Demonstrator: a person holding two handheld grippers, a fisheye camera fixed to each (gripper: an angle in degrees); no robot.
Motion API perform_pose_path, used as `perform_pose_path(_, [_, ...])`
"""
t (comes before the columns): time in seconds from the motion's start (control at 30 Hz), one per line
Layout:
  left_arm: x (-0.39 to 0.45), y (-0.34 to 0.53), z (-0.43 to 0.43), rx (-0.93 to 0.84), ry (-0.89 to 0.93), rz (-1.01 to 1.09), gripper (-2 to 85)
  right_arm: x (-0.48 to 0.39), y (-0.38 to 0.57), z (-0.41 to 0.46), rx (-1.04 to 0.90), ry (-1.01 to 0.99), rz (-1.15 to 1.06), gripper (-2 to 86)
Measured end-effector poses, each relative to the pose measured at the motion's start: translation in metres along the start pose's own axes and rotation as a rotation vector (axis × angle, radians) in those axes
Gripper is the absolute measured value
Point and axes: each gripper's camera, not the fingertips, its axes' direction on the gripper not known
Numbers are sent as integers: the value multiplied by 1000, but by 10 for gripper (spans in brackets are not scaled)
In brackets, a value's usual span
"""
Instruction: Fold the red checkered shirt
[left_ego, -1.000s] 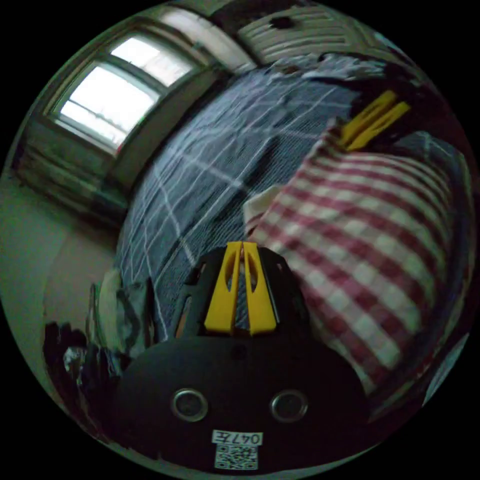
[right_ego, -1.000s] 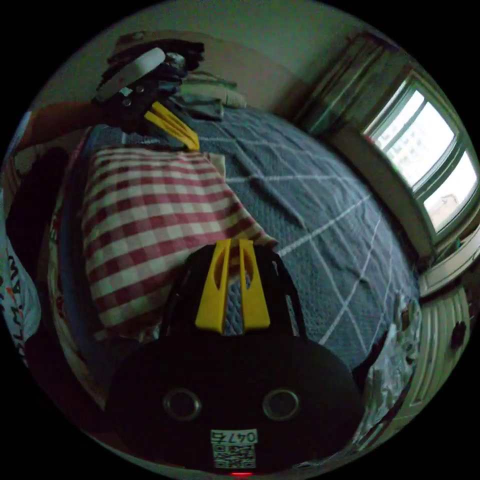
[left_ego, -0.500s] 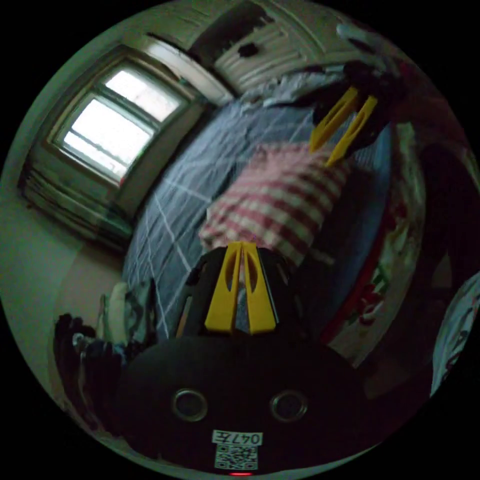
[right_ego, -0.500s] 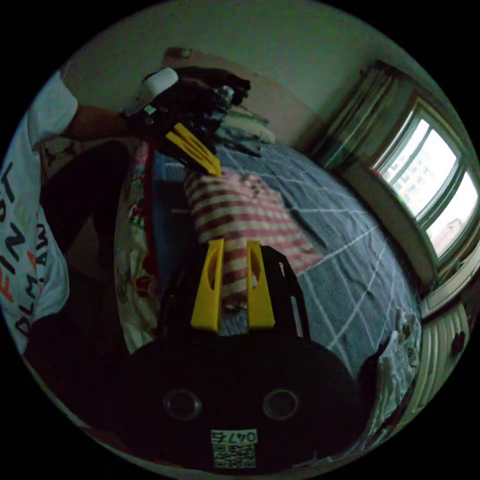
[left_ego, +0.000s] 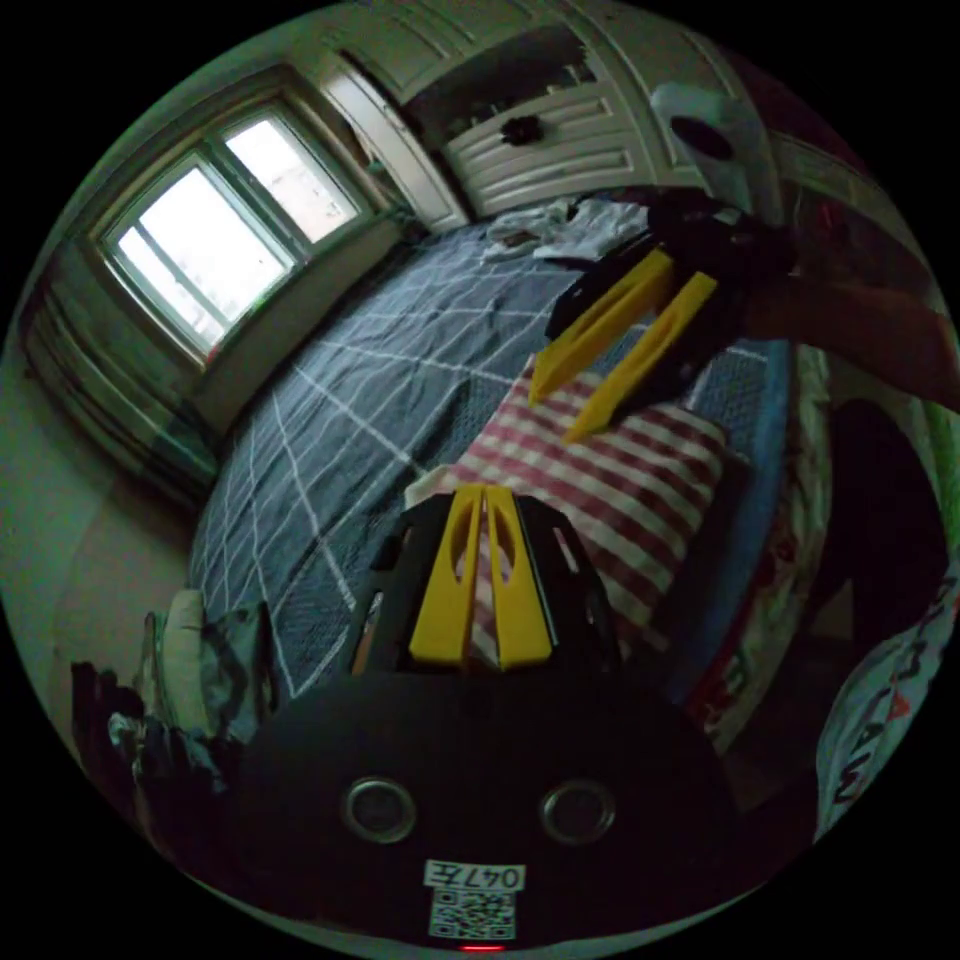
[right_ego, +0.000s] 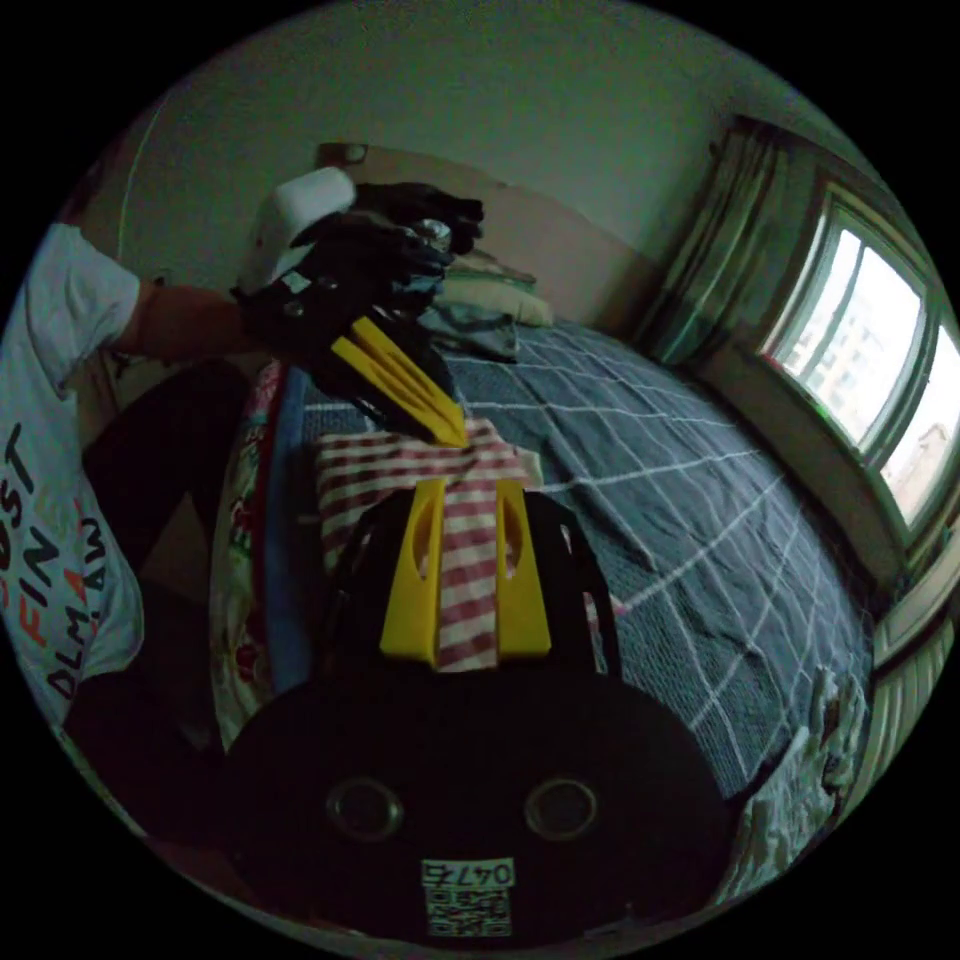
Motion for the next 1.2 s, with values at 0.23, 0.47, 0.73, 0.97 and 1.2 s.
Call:
perform_pose_path(0.23, [5, 23, 53, -141, 128, -95, -8, -14, 23, 60, -132, -121, 0, 42])
perform_pose_path(0.47, [1, 17, -4, 19, 37, -122, -8, 21, 17, 8, -19, 100, 64, 33])
perform_pose_path(0.73, [-8, 48, 46, -175, 32, -317, -5, 43, 55, 47, -181, -7, 279, 51])
perform_pose_path(0.97, [31, 85, -57, 123, 23, -119, 66, -33, 34, -19, 9, -17, 130, 120])
perform_pose_path(1.2, [113, 103, -68, 142, -44, 238, 142, -145, 22, 17, -129, 193, -223, 116])
